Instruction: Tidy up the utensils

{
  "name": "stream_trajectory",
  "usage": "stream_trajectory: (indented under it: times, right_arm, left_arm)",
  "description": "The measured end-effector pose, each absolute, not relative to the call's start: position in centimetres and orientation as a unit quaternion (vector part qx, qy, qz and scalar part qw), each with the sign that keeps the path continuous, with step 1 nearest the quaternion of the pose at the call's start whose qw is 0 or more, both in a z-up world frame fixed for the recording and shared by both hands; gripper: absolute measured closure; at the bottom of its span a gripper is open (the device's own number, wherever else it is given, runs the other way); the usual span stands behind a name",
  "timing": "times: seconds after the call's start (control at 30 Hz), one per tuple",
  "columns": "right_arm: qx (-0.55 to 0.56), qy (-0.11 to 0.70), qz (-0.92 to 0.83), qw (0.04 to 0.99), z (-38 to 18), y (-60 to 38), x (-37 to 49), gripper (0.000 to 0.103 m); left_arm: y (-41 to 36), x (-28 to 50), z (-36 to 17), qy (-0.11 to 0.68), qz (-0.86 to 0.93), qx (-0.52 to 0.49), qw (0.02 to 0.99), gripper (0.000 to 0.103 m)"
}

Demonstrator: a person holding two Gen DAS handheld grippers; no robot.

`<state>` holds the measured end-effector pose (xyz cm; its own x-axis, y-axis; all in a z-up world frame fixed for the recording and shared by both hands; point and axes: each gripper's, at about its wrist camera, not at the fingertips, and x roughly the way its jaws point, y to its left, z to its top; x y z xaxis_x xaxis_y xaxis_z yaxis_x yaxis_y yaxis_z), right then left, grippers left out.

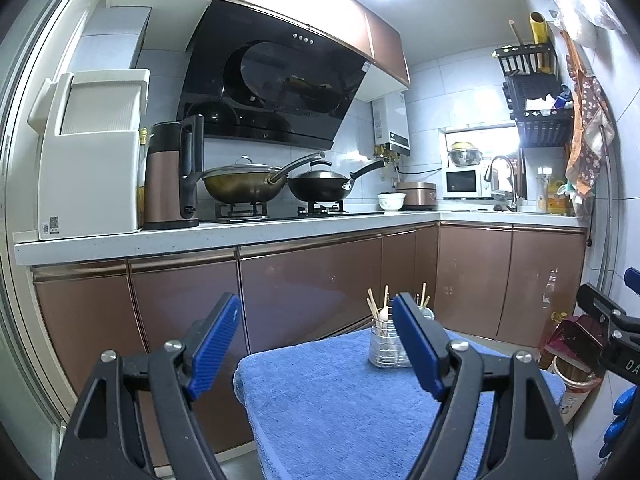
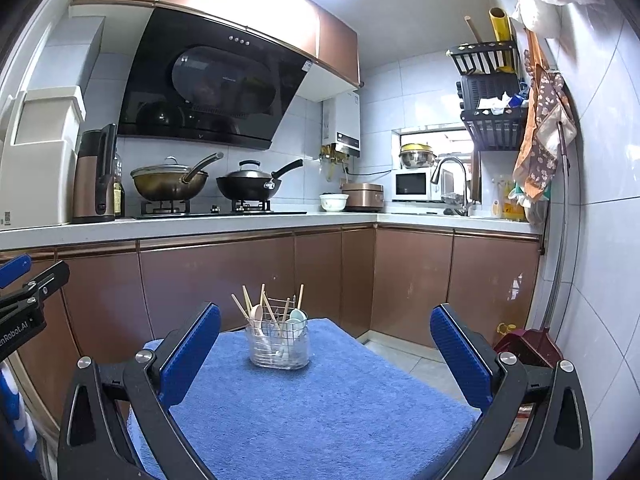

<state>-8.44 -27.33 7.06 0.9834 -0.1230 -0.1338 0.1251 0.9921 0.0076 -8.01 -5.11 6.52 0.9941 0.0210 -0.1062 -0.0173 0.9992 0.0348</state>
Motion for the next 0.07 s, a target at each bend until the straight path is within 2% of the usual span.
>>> stream_trajectory:
  times: [0.07]
  right_arm:
    - [0.008, 0.068, -0.064, 0.996, 6.99, -27.37, -8.4, 0.0]
  left_arm:
    - [-5.08, -7.97, 6.48, 0.055, 0.01, 0.016, 0.998, 0.026]
